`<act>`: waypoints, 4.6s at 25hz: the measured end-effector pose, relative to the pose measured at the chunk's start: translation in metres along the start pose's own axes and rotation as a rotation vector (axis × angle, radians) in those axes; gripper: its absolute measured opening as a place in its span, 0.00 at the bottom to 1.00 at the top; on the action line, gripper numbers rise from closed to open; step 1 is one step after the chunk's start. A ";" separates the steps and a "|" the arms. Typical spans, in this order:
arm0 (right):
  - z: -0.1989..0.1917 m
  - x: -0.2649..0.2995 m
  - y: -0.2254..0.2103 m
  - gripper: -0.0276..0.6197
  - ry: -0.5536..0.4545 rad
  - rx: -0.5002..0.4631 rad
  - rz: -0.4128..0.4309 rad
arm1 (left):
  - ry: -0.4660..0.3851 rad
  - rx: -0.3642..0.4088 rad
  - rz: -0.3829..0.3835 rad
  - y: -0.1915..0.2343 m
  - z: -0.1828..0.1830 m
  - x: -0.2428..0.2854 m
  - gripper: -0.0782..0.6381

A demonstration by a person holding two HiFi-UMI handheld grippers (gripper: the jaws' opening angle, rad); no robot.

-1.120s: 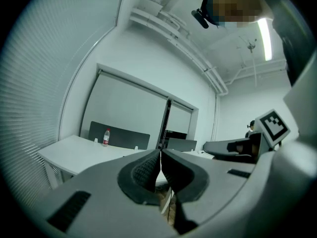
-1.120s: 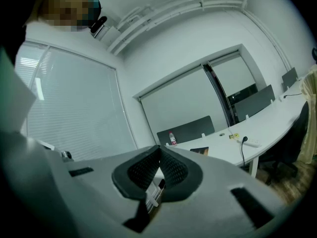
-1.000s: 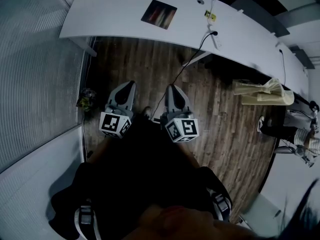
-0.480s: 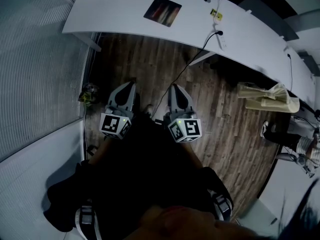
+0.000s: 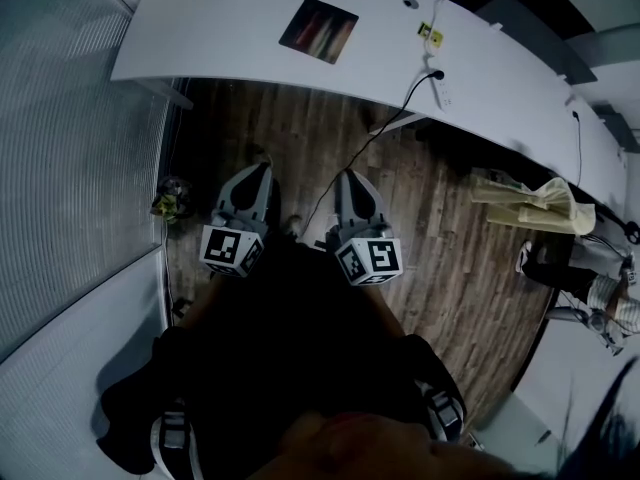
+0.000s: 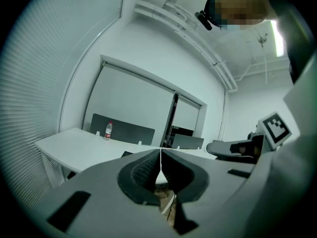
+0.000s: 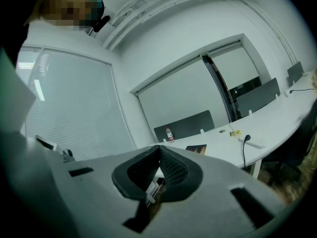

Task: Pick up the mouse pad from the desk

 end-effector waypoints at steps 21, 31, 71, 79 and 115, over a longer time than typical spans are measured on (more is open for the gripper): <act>0.048 0.219 -0.032 0.04 0.040 -0.012 -0.108 | 0.114 -0.086 -0.068 0.152 0.037 0.180 0.12; 0.058 0.314 -0.032 0.04 0.057 -0.011 -0.137 | 0.195 -0.119 -0.088 0.226 0.037 0.234 0.12; 0.056 0.452 -0.217 0.04 0.352 -0.075 0.095 | 0.366 -0.281 0.229 0.244 -0.057 0.381 0.12; 0.032 0.482 -0.246 0.05 0.427 -0.093 0.099 | 0.422 -0.348 0.257 0.264 -0.089 0.397 0.12; -0.119 0.550 -0.376 0.30 0.752 -0.147 -0.032 | 0.687 -0.475 0.294 0.300 -0.204 0.440 0.37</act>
Point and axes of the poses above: the fingertips, and each gripper's own axes: x forward along the fingers, y to its left, z out of its top, the point moved 1 cm from there along -x, backward along the fingers, and after that the axes turned 1 degree about y, right-handed, at the moved point
